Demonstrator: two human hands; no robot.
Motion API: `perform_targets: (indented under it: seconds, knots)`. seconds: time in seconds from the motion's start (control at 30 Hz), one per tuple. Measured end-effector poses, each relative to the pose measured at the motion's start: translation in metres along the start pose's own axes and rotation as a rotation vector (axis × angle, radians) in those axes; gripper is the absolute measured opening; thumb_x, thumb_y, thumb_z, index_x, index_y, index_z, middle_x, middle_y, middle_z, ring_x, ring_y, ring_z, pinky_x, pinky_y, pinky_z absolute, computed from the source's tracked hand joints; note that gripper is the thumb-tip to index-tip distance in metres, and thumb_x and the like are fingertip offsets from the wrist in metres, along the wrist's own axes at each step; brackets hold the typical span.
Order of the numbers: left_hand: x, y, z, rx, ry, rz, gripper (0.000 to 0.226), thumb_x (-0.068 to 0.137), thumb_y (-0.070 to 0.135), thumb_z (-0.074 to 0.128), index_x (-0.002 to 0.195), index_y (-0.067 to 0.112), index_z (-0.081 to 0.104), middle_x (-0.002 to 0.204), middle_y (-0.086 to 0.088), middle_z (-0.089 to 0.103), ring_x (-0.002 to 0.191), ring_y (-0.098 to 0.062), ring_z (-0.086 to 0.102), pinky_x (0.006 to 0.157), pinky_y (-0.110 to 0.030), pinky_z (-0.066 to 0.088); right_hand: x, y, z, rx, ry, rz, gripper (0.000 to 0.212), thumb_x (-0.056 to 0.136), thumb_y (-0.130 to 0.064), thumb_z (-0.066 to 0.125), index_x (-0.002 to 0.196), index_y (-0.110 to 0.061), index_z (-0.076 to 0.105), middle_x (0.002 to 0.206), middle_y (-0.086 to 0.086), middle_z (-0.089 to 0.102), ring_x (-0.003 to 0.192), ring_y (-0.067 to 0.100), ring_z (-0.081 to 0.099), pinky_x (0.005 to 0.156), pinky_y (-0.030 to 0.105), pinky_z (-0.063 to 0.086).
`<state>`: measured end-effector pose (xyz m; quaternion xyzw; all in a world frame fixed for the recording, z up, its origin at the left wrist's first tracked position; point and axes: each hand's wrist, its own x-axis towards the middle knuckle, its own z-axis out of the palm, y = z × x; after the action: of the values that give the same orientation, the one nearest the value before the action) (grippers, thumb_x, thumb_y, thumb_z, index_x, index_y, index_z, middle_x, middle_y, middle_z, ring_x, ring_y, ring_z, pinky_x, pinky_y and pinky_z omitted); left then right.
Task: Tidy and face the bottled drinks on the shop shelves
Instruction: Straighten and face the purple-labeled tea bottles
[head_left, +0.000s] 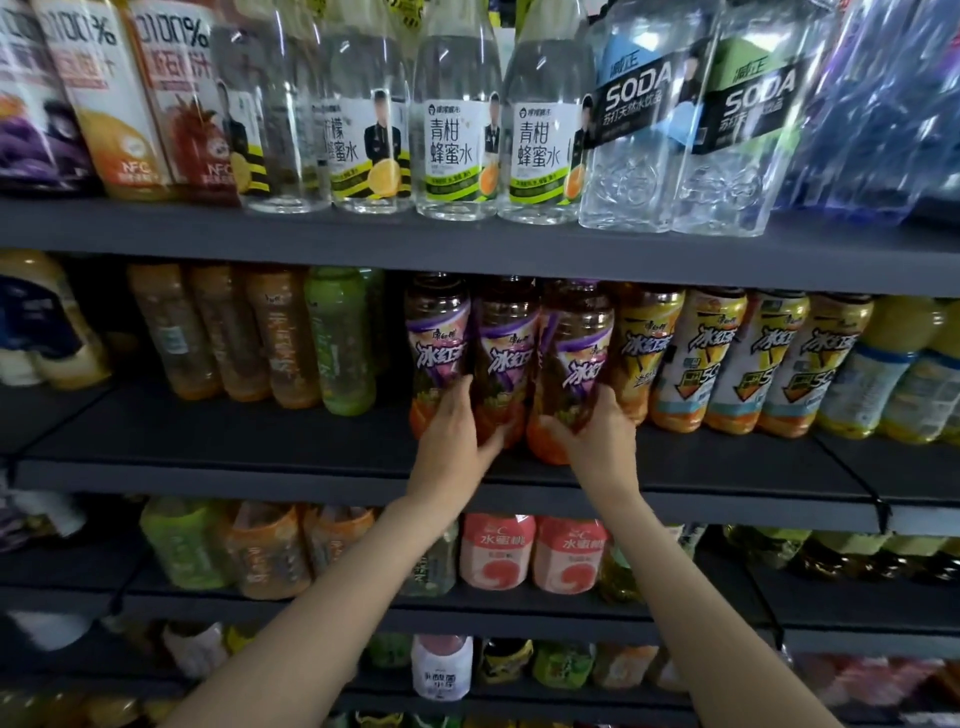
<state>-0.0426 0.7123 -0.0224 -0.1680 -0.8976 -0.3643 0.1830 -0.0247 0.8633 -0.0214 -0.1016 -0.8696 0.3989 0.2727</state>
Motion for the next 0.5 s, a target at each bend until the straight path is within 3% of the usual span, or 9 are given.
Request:
perform_targets:
  seconds: [0.13, 0.3, 0.5]
  knots:
    - [0.016, 0.008, 0.008, -0.029, -0.035, -0.111, 0.074, 0.088, 0.037, 0.061, 0.143, 0.003, 0.026, 0.143, -0.012, 0.040, 0.132, -0.023, 0.039, 0.105, -0.028, 0.033, 0.018, -0.004, 0.007, -0.020, 0.002, 0.066, 0.053, 0.081, -0.024, 0.073, 0.118, 0.000, 0.044, 0.116, 0.017, 0.059, 0.110, 0.033, 0.056, 0.089, 0.043, 0.049]
    - [0.026, 0.020, 0.021, -0.012, -0.004, -0.237, 0.055, 0.088, 0.034, 0.062, 0.126, 0.002, 0.039, 0.124, -0.013, 0.054, 0.117, -0.027, 0.052, 0.089, -0.029, 0.041, 0.031, -0.004, 0.012, -0.058, 0.008, 0.107, 0.051, 0.082, -0.026, 0.073, 0.113, -0.001, 0.041, 0.116, 0.018, 0.057, 0.106, 0.035, 0.057, 0.083, 0.045, 0.051]
    - [0.025, 0.015, 0.024, 0.031, 0.036, -0.219, 0.055, 0.086, 0.038, 0.064, 0.123, 0.004, 0.042, 0.118, -0.011, 0.058, 0.111, -0.028, 0.056, 0.083, -0.030, 0.043, 0.037, -0.002, 0.015, -0.106, 0.012, 0.129, 0.053, 0.083, -0.030, 0.071, 0.114, -0.002, 0.039, 0.116, 0.016, 0.055, 0.106, 0.034, 0.057, 0.080, 0.043, 0.048]
